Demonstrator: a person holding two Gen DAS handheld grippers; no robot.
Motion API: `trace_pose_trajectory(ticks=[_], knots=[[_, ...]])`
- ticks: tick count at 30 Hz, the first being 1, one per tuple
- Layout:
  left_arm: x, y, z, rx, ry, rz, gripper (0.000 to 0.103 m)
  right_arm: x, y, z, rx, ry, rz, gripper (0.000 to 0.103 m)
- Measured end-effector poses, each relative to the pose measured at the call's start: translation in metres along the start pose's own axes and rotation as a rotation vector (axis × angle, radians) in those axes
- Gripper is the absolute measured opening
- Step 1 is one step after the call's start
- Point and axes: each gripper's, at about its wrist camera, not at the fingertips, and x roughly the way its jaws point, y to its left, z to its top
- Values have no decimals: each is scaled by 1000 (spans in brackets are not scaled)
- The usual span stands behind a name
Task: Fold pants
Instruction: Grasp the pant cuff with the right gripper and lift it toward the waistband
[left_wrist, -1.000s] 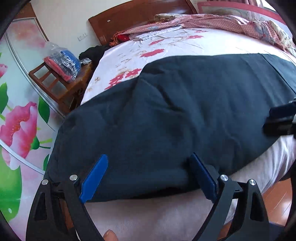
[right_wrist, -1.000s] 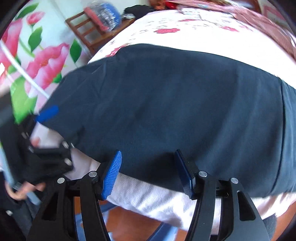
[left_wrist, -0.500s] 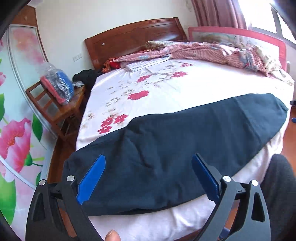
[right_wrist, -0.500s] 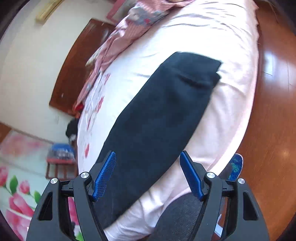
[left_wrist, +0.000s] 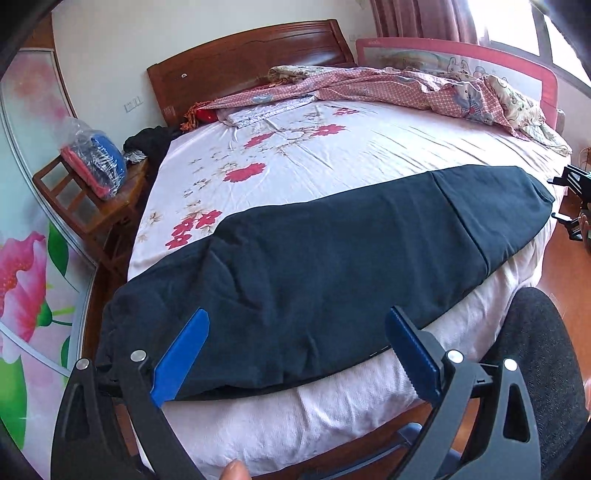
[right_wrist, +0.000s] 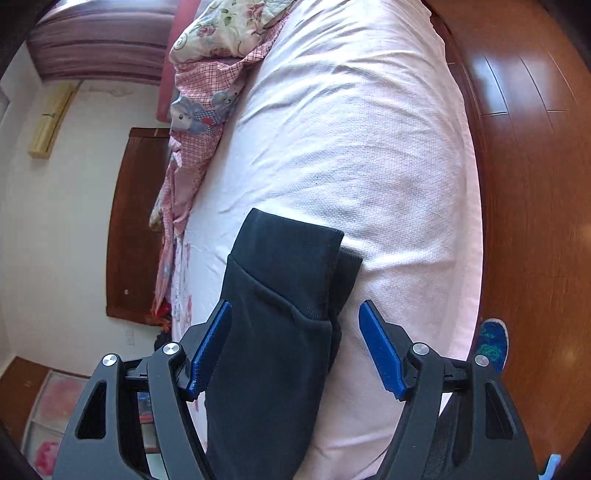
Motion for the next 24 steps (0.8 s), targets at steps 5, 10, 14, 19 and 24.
trace_pose_trajectory(ticks=[5, 10, 14, 19, 24], knots=[[3, 1, -2, -2, 16, 7, 96, 19, 1, 8, -31, -8, -47, 71], [6, 2, -3, 1, 27, 8, 96, 28, 4, 8, -40, 0, -51, 71], [7, 4, -3, -5, 34, 4, 96, 22, -4, 9, -32, -5, -90, 19], [7, 5, -2, -9, 32, 2, 96, 12, 19, 6, -138, -19, -112, 10], [3, 6, -2, -11, 15, 7, 96, 9, 44, 4, -238, -36, -157, 10]])
